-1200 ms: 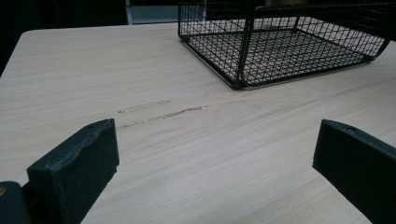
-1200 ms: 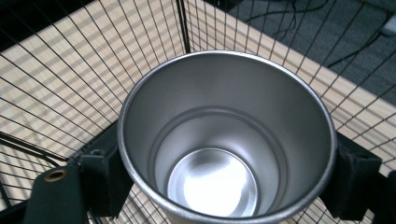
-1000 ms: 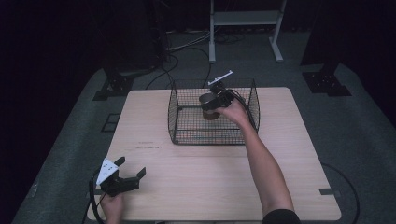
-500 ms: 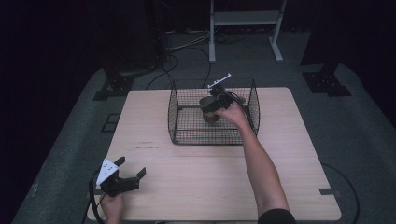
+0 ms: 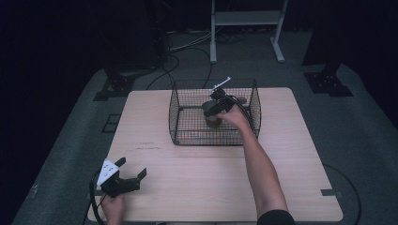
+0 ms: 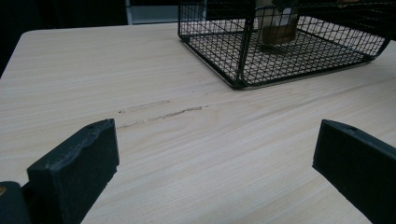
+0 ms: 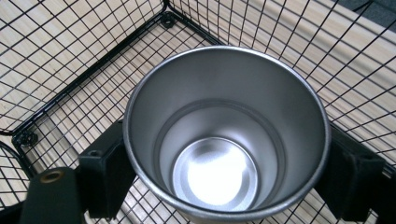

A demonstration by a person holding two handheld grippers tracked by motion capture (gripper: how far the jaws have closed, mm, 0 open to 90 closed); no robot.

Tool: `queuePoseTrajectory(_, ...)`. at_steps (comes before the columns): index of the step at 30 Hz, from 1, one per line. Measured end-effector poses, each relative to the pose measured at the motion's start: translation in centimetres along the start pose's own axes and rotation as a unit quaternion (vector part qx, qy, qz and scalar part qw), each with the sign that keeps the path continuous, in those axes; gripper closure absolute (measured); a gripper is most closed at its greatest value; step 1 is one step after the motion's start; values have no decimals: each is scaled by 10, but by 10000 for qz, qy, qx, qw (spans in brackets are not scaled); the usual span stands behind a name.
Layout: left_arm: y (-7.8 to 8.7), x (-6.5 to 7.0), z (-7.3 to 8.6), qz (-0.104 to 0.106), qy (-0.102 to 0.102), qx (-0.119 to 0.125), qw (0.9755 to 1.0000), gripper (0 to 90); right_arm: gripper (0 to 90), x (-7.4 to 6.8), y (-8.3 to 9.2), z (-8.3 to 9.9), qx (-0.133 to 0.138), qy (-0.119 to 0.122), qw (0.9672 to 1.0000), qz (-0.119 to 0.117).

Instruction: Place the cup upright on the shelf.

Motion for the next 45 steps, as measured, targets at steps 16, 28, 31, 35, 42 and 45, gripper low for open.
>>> queuePoseTrajectory(16, 0, 0, 0, 11, 2, 1, 10000, 0, 147, 1, 2, 3, -81, 8, 10000, 16)
queuePoseTrajectory(28, -1, 0, 0, 0, -5, -25, 10000, 0, 131, -3, 3, 3, -145, 90, 9999, 2)
queuePoseTrajectory(31, -1, 0, 0, -5, -7, -27, 10000, 0, 130, -2, 4, 4, -156, 66, 9999, -1)
queuePoseTrajectory(35, -2, 0, 0, -17, 12, -36, 10000, 0, 131, -1, 5, 5, -155, 56, 9999, -21)
queuePoseTrajectory(42, -1, 0, 0, -21, -10, -48, 10000, 0, 126, 1, 8, 8, -130, 8, 9999, -39)
queuePoseTrajectory(45, -2, 0, 0, -22, -12, -52, 10000, 0, 125, 2, 9, 9, -87, -14, 10000, -38)
Point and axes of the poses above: each handheld gripper's, and its own axes: y roughly backward along the jaws, z roughly out of its underside, x roughly to its right, the point moved 1 cm from there along -y, roughly forward along the jaws, and after that the axes turned 14 degrees about -z, right-handed, at the moved point
